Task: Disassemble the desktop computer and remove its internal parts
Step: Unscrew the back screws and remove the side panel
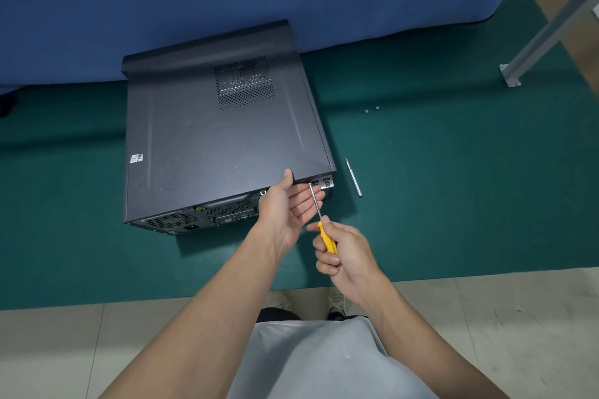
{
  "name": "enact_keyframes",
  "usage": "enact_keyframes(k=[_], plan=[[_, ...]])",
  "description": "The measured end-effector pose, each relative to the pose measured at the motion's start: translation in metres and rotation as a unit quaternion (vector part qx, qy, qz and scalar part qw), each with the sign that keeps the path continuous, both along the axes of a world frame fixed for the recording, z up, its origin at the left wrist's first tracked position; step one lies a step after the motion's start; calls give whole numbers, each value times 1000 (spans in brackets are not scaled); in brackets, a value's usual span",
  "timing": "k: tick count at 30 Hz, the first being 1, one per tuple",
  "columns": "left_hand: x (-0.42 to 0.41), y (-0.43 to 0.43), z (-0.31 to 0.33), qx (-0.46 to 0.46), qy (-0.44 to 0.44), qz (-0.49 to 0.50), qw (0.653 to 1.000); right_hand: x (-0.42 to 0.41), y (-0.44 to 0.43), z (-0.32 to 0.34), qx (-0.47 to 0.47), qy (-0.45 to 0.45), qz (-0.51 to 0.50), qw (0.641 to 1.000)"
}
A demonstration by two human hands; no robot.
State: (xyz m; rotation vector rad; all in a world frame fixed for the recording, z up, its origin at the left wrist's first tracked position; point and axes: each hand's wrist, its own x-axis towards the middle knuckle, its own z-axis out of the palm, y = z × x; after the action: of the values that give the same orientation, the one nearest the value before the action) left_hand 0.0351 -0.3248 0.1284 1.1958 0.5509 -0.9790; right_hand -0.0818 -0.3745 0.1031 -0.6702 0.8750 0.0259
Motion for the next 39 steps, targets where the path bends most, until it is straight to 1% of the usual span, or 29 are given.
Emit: enact_keyframes(k=[4, 8, 12, 14, 16, 19, 22, 23, 24, 25, 26, 27, 28, 30, 31, 32, 33, 35, 36, 37, 38, 39], plan=[[0, -1, 1, 9, -3, 2, 1000, 0, -4, -4, 100, -25, -12, 995], [0, -1, 2, 14, -5, 2, 1000, 0, -9, -8, 261, -65, -26, 963], [0, -1, 4, 15, -5, -2, 1000, 1, -8, -11, 341, -111, -40, 932], [0, -1, 4, 17, -6, -5, 1000, 2, -7, -10, 346, -117, -48, 930], [0, -2, 4, 20, -7, -7, 1000, 3, -6, -9, 300, -102, -42, 948], [0, -3, 4, 20, -5, -4, 1000, 6, -3, -4, 150, -39, -35, 987], [0, -2, 3, 20, -5, -4, 1000, 11, 7, 1, -8, 25, -29, 999], [1, -2, 3, 20, -6, -6, 1000, 13, 9, 4, -96, 52, 2, 994], [1, -2, 2, 20, -6, -10, 1000, 13, 11, 6, -214, 88, 56, 971], [0, -3, 2, 21, -7, -13, 1000, 13, 12, 7, -331, 123, 111, 929], [0, -3, 1, 22, -7, -14, 1000, 13, 12, 7, -413, 149, 152, 885], [-1, -4, 1, 23, -8, -11, 1000, 12, 13, 7, -457, 165, 172, 857], [-2, -5, 1, 24, -12, -8, 1000, 12, 13, 9, -476, 173, 178, 844], [-5, -6, 1, 29, -37, -16, 999, 13, 14, 10, -482, 180, 179, 839], [-7, -7, 1, 35, -53, -22, 998, 14, 15, 11, -479, 178, 177, 841], [-9, -8, 2, 43, -66, -23, 997, 14, 14, 11, -458, 169, 168, 856], [-11, -10, 2, 58, -74, -20, 995, 14, 13, 12, -411, 153, 145, 887], [-12, -14, 1, 87, -83, -8, 993, 11, 7, 15, -247, 94, 73, 962], [-11, -15, 1, 96, -87, -5, 992, 7, 2, 15, -148, 60, 47, 986], [-11, -16, 0, 101, -89, -5, 991, 1, -3, 15, -51, 29, 37, 998], [-10, -17, -1, 100, -89, -5, 991, -5, -8, 15, 33, 1, 46, 998], [-10, -17, -1, 99, -87, -5, 991, -11, -11, 15, 96, -21, 64, 993]])
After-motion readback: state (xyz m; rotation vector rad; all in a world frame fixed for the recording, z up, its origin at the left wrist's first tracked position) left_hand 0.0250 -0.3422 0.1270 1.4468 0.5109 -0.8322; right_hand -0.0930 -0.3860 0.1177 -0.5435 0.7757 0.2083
